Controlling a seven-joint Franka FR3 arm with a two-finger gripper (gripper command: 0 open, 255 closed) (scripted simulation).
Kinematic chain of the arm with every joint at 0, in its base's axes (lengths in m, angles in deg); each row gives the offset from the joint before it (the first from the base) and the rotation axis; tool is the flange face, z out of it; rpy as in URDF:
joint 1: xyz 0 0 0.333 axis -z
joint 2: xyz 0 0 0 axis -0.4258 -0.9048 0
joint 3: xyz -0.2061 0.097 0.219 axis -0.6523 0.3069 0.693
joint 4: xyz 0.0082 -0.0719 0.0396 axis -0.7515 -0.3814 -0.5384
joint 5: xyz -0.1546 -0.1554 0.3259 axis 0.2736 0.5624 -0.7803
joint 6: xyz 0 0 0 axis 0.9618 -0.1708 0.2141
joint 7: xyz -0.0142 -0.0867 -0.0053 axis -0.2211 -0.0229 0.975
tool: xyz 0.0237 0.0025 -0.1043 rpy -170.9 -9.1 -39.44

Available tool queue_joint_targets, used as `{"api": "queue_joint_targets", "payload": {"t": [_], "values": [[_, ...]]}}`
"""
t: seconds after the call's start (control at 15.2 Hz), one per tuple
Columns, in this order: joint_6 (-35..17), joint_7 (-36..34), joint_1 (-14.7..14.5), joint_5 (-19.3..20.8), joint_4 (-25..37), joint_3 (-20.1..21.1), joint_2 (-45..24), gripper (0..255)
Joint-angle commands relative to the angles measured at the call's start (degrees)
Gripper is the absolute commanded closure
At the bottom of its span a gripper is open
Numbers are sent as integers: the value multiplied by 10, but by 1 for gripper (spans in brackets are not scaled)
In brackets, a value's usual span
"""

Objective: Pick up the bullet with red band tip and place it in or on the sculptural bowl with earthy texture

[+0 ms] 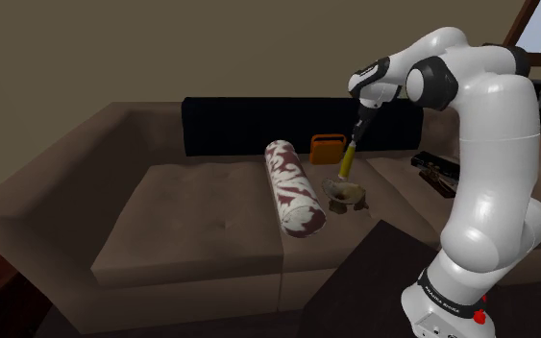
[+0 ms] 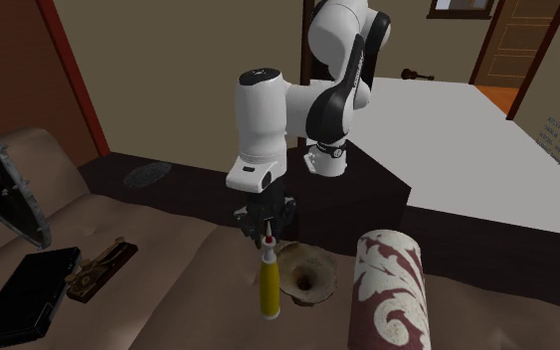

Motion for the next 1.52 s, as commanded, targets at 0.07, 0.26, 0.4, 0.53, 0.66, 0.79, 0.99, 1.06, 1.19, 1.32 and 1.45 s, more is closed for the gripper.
{"api": "queue_joint_targets", "payload": {"t": [0.07,0.26,0.4,0.53,0.66,0.79,0.99,1.06,1.19,1.32,1.45], "values": [[18,-5,-1,6,11,-3,8,255],[37,-10,-3,13,22,-7,17,255],[50,-13,-3,17,31,-9,22,255],[63,-16,-4,20,39,-10,27,255],[76,-19,-4,24,49,-12,32,255],[89,-21,-4,27,59,-13,35,255],[110,-25,-4,31,75,-15,40,255],[116,-26,-4,32,81,-16,42,255],[131,-29,-3,34,93,-17,44,255],[145,-31,-2,36,106,-18,46,255],[160,-33,-1,38,120,-19,48,255]]}}
